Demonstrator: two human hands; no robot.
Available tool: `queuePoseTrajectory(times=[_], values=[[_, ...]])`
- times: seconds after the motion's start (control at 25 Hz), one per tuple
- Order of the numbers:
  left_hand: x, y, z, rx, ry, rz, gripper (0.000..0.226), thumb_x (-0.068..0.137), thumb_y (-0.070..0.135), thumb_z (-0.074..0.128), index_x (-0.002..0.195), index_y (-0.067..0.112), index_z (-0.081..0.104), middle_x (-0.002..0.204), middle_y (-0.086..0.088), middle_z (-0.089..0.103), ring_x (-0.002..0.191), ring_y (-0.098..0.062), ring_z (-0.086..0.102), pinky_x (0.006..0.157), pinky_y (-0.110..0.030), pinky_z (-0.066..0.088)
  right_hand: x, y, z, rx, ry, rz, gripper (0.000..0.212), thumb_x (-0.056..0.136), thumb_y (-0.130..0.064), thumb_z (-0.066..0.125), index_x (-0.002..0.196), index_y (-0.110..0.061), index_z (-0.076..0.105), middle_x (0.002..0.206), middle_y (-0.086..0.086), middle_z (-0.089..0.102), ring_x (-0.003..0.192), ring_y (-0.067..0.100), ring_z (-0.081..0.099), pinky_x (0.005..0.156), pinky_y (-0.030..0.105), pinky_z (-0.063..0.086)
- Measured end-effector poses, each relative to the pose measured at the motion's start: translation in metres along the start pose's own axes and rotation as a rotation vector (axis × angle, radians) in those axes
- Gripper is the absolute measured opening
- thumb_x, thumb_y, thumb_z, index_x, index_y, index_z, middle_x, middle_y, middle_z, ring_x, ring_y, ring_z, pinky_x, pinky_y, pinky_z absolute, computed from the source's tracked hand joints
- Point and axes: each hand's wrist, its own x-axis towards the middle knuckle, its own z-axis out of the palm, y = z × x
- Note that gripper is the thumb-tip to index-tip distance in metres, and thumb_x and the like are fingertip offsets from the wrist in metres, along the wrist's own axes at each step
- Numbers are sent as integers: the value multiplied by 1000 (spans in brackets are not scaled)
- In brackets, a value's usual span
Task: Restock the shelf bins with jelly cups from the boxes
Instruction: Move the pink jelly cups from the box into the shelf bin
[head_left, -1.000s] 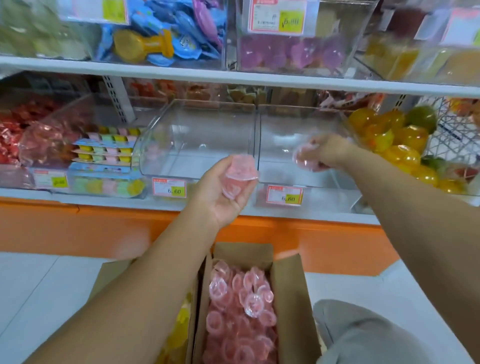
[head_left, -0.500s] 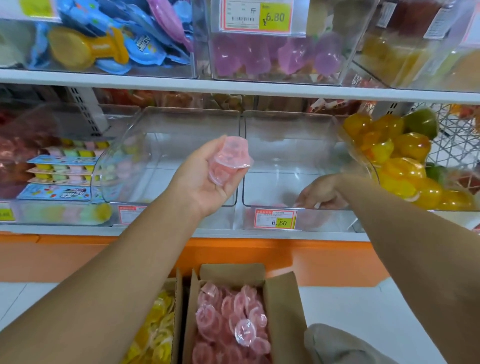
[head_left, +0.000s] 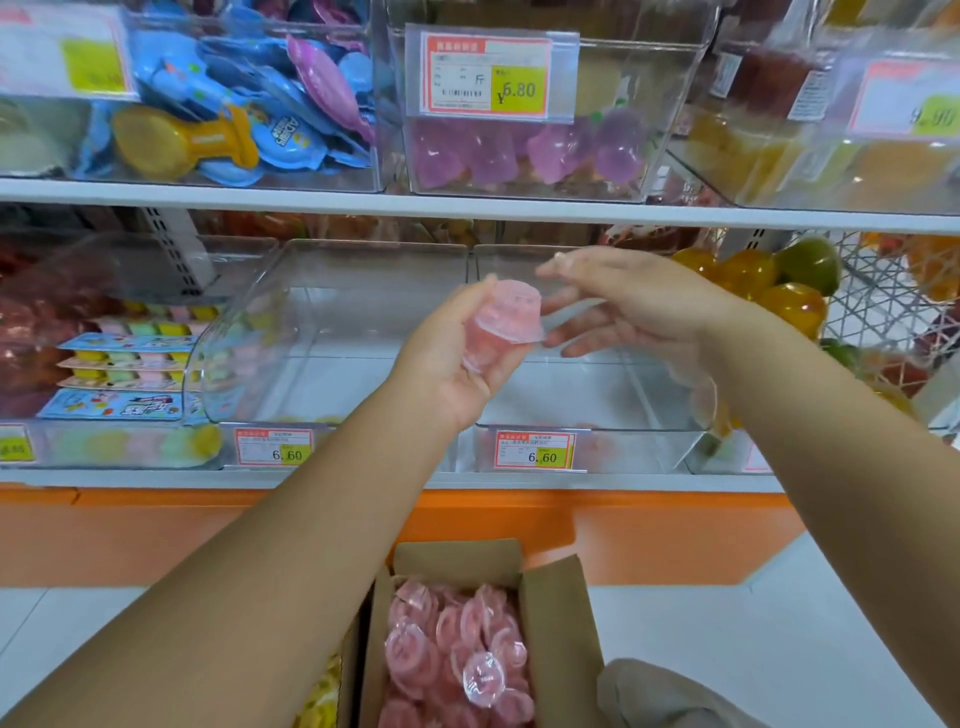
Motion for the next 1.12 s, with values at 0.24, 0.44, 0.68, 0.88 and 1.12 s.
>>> queuePoseTrajectory(times=[0.24,0.44,0.68,0.88,1.12], values=[[15,-18,21,54,0,23,46,94,28,66,137,15,54,116,-12,71,99,-27,72,54,-28,58,-26,-4,7,-462,-100,-172,56,72,-21,83,116,-36,50,121,-7,51,88,26,66,82,37,57],[14,-23,26,93,12,29,45,92,28,70,133,15,57,127,-14,64,109,-28,67,61,-35,62,-14,15,-7,-319,23,-244,36,81,-7,73,110,-19,56,110,2,59,72,20,63,65,31,56],[19,-23,9,128,-22,25,33,88,12,73,112,28,58,141,-9,46,117,-34,59,56,-31,59,20,38,-51,-1122,-41,127,6,91,-21,62,86,-20,66,88,1,67,79,20,63,61,22,45],[19,-20,-2,173,-52,40,43,86,8,73,121,28,59,138,-8,49,115,-35,60,61,-33,59,45,77,-42,-1321,-301,541,37,86,-10,68,123,-5,61,100,10,69,78,20,71,69,28,59],[18,-15,-10,170,-78,36,36,92,10,66,123,27,60,135,-13,51,106,-34,68,62,-35,60,56,105,-48,-1403,-354,542,32,85,-3,64,116,-9,68,106,12,70,87,24,72,83,37,58]])
